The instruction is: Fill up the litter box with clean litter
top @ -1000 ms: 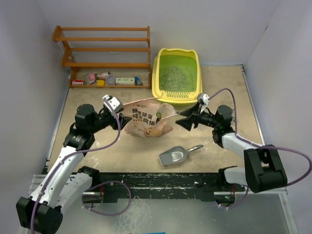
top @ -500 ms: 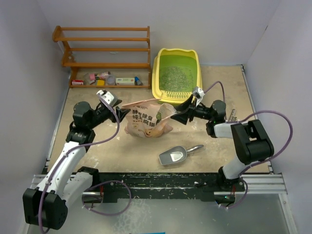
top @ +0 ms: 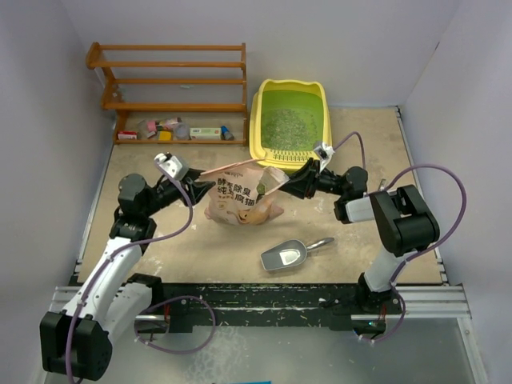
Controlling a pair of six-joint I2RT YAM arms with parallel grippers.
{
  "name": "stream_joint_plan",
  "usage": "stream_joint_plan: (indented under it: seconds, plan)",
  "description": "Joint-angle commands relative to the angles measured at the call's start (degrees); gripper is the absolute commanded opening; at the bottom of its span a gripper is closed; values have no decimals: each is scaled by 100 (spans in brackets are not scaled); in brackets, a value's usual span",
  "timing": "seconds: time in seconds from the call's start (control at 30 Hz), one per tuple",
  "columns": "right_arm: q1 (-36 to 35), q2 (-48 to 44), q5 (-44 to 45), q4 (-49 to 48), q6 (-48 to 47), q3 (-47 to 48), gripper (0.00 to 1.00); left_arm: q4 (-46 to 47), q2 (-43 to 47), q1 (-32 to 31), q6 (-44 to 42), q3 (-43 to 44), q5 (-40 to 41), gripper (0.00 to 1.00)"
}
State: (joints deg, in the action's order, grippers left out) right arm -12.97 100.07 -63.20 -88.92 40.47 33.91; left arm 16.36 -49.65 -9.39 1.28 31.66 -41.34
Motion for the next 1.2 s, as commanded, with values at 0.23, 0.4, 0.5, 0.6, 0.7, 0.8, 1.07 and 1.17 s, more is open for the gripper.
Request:
stream_joint_plan:
  seconds: [0.23, 0.4, 0.5, 0.6, 0.7, 0.8, 1.07, 1.17]
  plan:
    - [-12, -247, 3, -428, 190, -95, 26, 1496, -676, 60, 855, -216, -668, 50]
    - [1, -249, 181, -428, 243, -145, 7, 1961, -935, 115, 1103, -212, -641, 14]
    - [82, -285, 454, -379, 523, -209, 0, 1988, -878, 229, 1308, -133, -695, 0]
    - [198, -362, 662, -478, 1052, -384, 0, 1477, -789, 396, 1437, 144, -879, 0]
    - [225, -741, 923, -285, 1056, -702, 0, 948, -626, 489, 1440, 346, -1019, 0]
    - [234, -1236, 1124, 67, 1006, -955, 0, 360, -479, 516, 1349, 439, -890, 0]
    - [234, -2227, 1394, 1643, 869, -1184, 0, -1966, -889, 571, 917, 1013, -748, 0]
    - [234, -2562, 1645, 2445, 592, -1246, 0, -2324, -960, 599, 918, 1081, -594, 0]
